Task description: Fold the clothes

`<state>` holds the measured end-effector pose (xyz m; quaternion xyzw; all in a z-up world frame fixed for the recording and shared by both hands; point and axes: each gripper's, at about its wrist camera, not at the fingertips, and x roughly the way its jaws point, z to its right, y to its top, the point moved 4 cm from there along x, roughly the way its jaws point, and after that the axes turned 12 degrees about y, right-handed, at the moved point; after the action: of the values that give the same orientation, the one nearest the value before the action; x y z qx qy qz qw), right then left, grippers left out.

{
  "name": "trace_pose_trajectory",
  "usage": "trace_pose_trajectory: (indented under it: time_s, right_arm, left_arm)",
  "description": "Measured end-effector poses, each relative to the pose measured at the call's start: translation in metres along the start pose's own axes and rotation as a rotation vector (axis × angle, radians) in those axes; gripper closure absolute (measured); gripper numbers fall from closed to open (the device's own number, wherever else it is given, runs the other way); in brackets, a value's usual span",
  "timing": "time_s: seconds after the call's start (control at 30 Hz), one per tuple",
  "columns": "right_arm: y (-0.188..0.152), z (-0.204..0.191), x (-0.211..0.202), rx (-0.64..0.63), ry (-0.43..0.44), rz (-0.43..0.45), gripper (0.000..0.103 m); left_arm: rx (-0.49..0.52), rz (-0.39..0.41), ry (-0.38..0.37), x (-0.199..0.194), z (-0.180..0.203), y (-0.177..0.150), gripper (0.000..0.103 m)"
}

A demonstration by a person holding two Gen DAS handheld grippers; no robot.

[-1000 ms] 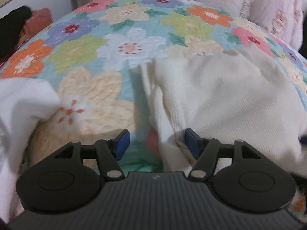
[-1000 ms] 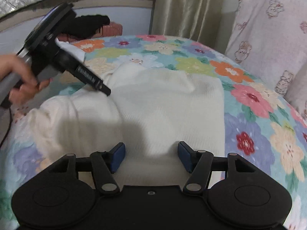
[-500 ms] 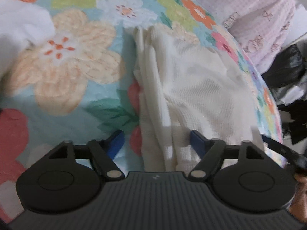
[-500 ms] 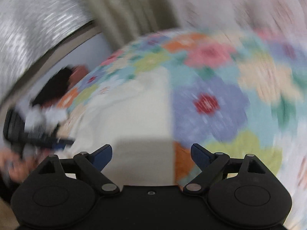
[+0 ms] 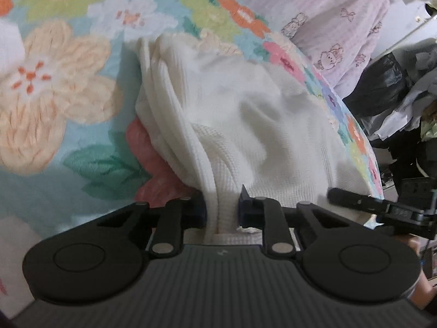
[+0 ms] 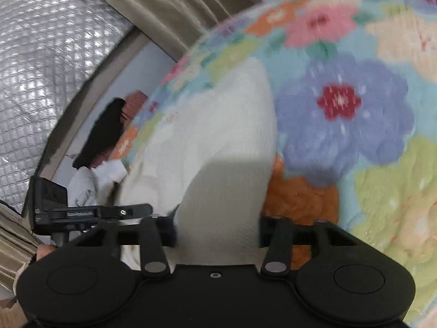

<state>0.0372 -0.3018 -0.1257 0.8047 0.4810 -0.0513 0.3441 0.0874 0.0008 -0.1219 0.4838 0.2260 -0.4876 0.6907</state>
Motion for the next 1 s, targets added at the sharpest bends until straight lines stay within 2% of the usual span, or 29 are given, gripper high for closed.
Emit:
trace_pose_trajectory:
  time_s: [0.13,0.2,0.27,0.3,0.33,0.37,0.4,0.47,0.53,0.57,0.6,0.63,0.67,0.7,0.73,0.8,0.83,1.0]
  right_arm:
    - [0.002,-0.024,-0.014,-0.038,-0.010,0.051,0.060]
    - [-0.001,-0.035,-0.021,-0.070,-0.018,0.049,0.060]
    - [-0.003,-0.034,-0.027,-0.084,-0.058,0.018,0.060]
    - [-0.004,-0.032,-0.030,-0.089,-0.077,0.002,0.059]
    - [-0.007,-0.024,-0.030,-0.075,-0.091,-0.013,0.054]
    - [-0.012,-0.012,-0.027,-0.047,-0.104,-0.028,0.050]
    - [-0.016,-0.001,-0.027,0.003,-0.110,-0.019,0.044]
    - [-0.025,0.021,-0.028,0.102,-0.119,0.000,0.037]
    - [-0.033,0.033,-0.032,0.184,-0.070,0.055,0.025]
    - [-0.037,0.039,-0.035,0.225,-0.045,0.083,0.024]
    - [-0.041,0.044,-0.037,0.263,-0.020,0.109,0.024]
    - [-0.044,0.048,-0.037,0.270,-0.002,0.119,0.025]
    - [-0.046,0.050,-0.038,0.265,0.006,0.126,0.027]
    - [-0.044,0.048,-0.037,0.251,0.009,0.124,0.039]
    - [-0.041,0.043,-0.035,0.226,0.003,0.111,0.046]
    - [-0.034,0.026,-0.032,0.141,-0.053,0.104,0.051]
    - [-0.029,0.014,-0.032,0.098,-0.071,0.108,0.055]
    - [-0.005,-0.056,-0.032,-0.152,-0.143,0.115,0.065]
  left_arm:
    - [0.006,0.010,-0.045,-0.022,0.013,0.000,0.086]
    - [0.033,-0.015,-0.034,-0.027,0.020,-0.003,0.086]
    - [0.109,-0.050,0.042,-0.022,0.027,-0.010,0.078]
    - [0.171,-0.065,0.104,-0.016,0.032,-0.015,0.068]
    - [0.229,-0.068,0.170,-0.010,0.036,-0.020,0.051]
    - [0.283,-0.062,0.240,-0.004,0.039,-0.024,0.044]
    - [0.306,-0.062,0.269,0.000,0.041,-0.027,0.041]
    - [0.262,-0.079,0.241,0.005,0.036,-0.025,0.036]
    - [0.181,-0.067,0.163,0.011,0.026,-0.019,0.029]
    - [0.140,-0.063,0.118,0.015,0.020,-0.017,0.029]
    - [0.095,-0.060,0.077,0.019,0.014,-0.015,0.035]
    - [0.055,-0.057,0.039,0.020,0.011,-0.013,0.063]
    - [0.023,-0.063,-0.008,0.021,0.010,-0.011,0.077]
    - [0.001,-0.064,-0.044,0.021,0.012,-0.009,0.083]
    - [0.017,-0.042,-0.038,0.018,0.017,-0.008,0.085]
    - [0.162,0.048,0.065,0.006,0.038,-0.010,0.086]
    - [0.198,0.081,0.093,-0.002,0.046,-0.010,0.087]
    - [0.205,0.218,0.117,-0.055,0.057,0.000,0.087]
